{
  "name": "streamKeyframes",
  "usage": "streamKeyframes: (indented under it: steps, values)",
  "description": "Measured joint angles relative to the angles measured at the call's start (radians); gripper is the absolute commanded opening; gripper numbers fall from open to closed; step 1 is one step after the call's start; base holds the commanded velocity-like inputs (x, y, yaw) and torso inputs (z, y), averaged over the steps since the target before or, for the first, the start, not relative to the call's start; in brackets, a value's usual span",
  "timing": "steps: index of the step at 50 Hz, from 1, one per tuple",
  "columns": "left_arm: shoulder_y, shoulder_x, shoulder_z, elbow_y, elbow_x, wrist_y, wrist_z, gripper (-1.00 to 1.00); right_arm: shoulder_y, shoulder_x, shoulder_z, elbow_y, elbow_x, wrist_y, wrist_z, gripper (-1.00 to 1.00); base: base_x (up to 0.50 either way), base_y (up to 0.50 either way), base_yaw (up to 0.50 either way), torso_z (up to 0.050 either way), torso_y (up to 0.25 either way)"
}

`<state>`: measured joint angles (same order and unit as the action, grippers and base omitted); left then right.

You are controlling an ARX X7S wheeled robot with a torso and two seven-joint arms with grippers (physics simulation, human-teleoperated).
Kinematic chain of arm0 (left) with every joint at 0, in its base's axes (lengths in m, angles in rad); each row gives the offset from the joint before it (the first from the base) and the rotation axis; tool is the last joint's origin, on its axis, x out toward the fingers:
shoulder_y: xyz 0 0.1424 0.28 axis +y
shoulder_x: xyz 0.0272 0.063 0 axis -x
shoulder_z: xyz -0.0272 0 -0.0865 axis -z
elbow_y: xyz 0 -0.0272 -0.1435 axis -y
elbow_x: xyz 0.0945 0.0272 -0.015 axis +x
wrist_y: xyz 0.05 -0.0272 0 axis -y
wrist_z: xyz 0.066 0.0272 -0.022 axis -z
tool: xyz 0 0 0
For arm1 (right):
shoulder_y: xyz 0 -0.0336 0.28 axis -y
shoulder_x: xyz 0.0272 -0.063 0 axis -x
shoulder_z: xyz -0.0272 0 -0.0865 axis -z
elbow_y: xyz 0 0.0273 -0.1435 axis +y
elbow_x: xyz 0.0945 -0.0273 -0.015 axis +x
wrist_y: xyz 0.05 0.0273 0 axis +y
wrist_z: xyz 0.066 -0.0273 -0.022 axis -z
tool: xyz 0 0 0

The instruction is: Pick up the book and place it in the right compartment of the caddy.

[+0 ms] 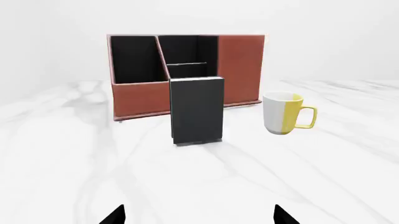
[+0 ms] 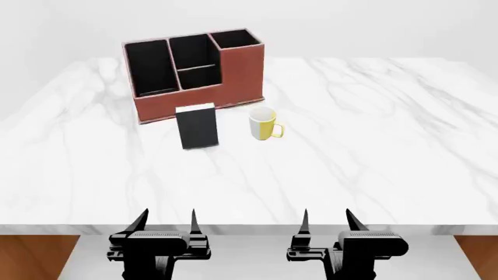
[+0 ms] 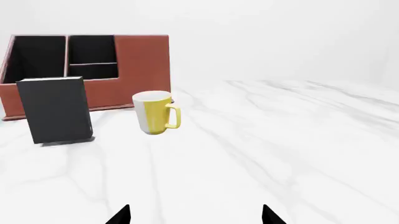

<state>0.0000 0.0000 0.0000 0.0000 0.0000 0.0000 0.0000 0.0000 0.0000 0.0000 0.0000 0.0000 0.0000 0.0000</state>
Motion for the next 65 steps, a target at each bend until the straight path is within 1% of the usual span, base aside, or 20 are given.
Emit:
streamKeyframes:
  steps: [8,23,30,32,34,37,40,43,47,54,65]
  values:
    - [-0.004,-0.014,0.019,-0.010,-0.012,0.004,-0.020,1.00,0.000,0.016,-0.017,0.003,0.016,-0.005,0.012,1.00,0.00,0.01,0.00,0.000,0.000]
    - [-0.006,-0.046,0.063,-0.022,-0.033,0.016,-0.057,1.00,-0.003,0.047,-0.055,-0.010,0.042,0.010,0.054,1.00,0.00,0.49,0.00,0.000,0.000]
    - [-0.007,-0.062,0.075,-0.019,-0.042,0.011,-0.072,1.00,0.000,0.056,-0.072,-0.013,0.063,0.025,0.060,1.00,0.00,0.00,0.00,0.000,0.000]
    - [-0.008,-0.066,0.079,-0.002,-0.044,-0.011,-0.076,1.00,0.003,0.061,-0.075,-0.030,0.071,0.049,0.062,1.00,0.00,0.00,0.00,0.000,0.000]
    - [-0.017,-0.072,0.083,0.037,-0.048,-0.058,-0.079,1.00,0.009,0.070,-0.077,-0.065,0.083,0.094,0.062,1.00,0.00,0.00,0.00,0.000,0.000]
    - [-0.062,-0.085,0.081,0.127,-0.064,-0.186,-0.083,1.00,0.042,0.092,-0.081,-0.156,0.095,0.219,0.070,1.00,0.00,0.00,0.00,0.000,0.000]
    - [-0.137,-0.096,0.068,0.216,-0.086,-0.335,-0.089,1.00,0.102,0.115,-0.074,-0.267,0.119,0.378,0.073,1.00,0.35,0.00,0.00,0.000,0.000]
    - [-0.240,-0.105,0.048,0.295,-0.109,-0.485,-0.099,1.00,0.204,0.141,-0.062,-0.372,0.150,0.562,0.073,1.00,0.50,0.00,0.00,0.000,0.000]
    - [-0.346,-0.113,0.029,0.360,-0.127,-0.619,-0.110,1.00,0.318,0.171,-0.059,-0.468,0.171,0.737,0.080,1.00,0.50,0.00,0.00,0.000,0.000]
    - [-0.444,-0.125,0.013,0.406,-0.143,-0.736,-0.126,1.00,0.424,0.200,-0.055,-0.553,0.192,0.908,0.089,1.00,0.50,0.00,0.00,0.000,0.000]
    - [-0.509,-0.138,0.018,0.420,-0.149,-0.800,-0.140,1.00,0.490,0.216,-0.055,-0.596,0.213,1.014,0.092,1.00,0.50,0.00,0.00,0.000,0.000]
